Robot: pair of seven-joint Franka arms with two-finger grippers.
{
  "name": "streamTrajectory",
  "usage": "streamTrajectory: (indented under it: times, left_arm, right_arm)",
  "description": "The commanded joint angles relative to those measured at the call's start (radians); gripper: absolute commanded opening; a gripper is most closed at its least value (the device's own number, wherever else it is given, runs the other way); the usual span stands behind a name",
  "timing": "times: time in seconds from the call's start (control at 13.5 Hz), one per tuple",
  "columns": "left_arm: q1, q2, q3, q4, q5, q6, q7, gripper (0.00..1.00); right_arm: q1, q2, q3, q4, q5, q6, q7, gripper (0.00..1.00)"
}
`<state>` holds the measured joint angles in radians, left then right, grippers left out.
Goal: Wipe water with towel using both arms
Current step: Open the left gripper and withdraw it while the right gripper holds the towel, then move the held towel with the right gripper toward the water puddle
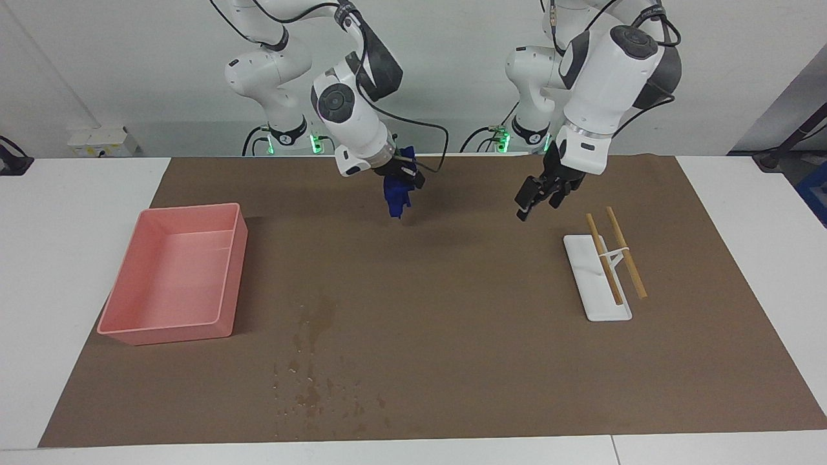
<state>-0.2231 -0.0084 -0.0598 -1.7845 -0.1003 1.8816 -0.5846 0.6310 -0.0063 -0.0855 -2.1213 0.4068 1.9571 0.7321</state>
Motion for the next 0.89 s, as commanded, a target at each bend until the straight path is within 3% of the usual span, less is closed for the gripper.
streamTrajectory:
  times: [0.0,0.15,0.3,0.45,0.82]
  left_arm:
    - [0.128,0.074,-0.008,0.215,0.057,-0.259,0.327,1.00]
    - [0.198,0.068,-0.008,0.238,0.060,-0.309,0.458,1.00]
    - [0.209,0.061,-0.008,0.238,0.062,-0.340,0.479,1.00]
    - [0.197,0.042,0.000,0.220,0.076,-0.407,0.624,1.00]
    - [0.212,-0.004,0.009,0.113,0.083,-0.336,0.631,1.00]
  right_arm:
    - [-0.048,-0.041,0.006,-0.011,-0.156,-0.108,-0.254,0.00]
    - [-0.059,-0.053,0.006,-0.028,-0.267,-0.150,-0.382,0.00]
    - [-0.070,-0.076,0.006,-0.070,-0.337,-0.155,-0.483,0.00]
    - [-0.083,-0.098,0.006,-0.117,-0.411,-0.149,-0.578,0.00]
    - [-0.281,-0.158,0.006,-0.252,-0.413,-0.171,-0.790,0.00]
